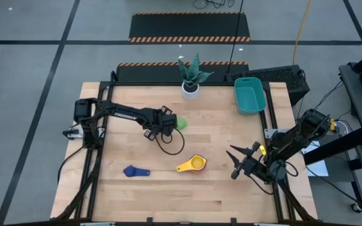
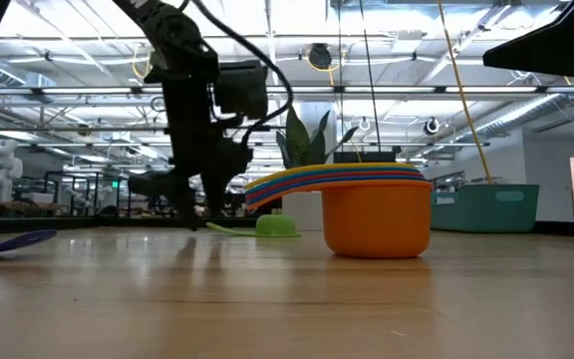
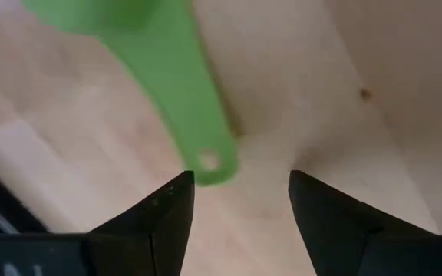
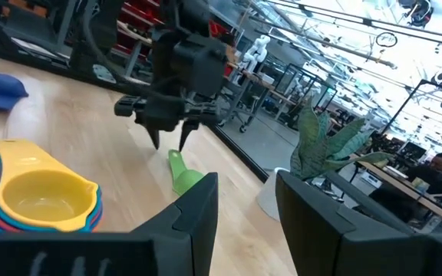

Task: Nest measuring cups in basket
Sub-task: Stack the green measuring cup on top of the yellow measuring cup

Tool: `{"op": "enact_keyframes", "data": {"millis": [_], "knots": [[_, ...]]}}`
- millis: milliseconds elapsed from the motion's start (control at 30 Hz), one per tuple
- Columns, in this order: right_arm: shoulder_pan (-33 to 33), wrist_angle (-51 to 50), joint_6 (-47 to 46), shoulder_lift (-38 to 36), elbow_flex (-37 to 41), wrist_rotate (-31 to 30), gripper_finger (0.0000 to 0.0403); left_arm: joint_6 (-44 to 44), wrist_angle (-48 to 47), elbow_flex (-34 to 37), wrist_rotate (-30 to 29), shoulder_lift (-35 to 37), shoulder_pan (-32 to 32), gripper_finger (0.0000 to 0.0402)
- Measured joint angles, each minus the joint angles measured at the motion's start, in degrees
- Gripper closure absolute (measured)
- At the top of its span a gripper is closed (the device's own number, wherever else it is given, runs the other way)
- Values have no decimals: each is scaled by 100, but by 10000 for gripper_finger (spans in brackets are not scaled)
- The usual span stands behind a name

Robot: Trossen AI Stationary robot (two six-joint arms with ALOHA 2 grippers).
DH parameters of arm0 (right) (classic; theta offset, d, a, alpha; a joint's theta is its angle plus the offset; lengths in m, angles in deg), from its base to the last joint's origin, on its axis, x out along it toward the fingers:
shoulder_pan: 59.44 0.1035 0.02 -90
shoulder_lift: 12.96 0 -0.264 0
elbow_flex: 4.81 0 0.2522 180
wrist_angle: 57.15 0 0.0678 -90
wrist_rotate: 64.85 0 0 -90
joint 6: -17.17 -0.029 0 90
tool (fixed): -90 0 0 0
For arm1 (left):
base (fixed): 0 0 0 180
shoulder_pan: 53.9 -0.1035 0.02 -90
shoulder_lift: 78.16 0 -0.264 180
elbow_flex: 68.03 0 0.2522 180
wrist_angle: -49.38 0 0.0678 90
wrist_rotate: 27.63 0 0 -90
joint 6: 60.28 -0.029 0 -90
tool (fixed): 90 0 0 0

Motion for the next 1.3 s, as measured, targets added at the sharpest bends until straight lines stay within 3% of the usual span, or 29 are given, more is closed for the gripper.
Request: {"op": "enact_keyframes", "data": {"millis": [200, 367, 900, 1033, 1300], "knots": [[0, 19, 10, 0, 0, 4, 277, -164, 694, 544, -492, 41, 125, 185], [-2, 19, 6, 0, 0, 0, 277, -483, 1125, 581, -730, 26, 118, 185], [-2, 20, -325, 0, 223, -11, 277, -371, 1402, 581, -363, 13, 145, 189], [-2, 37, -339, 0, 225, -11, 277, -318, 1399, 581, -218, 9, 195, 228], [-2, 242, -326, 0, 225, -11, 277, -284, 1411, 584, 112, 4, 205, 353]]}}
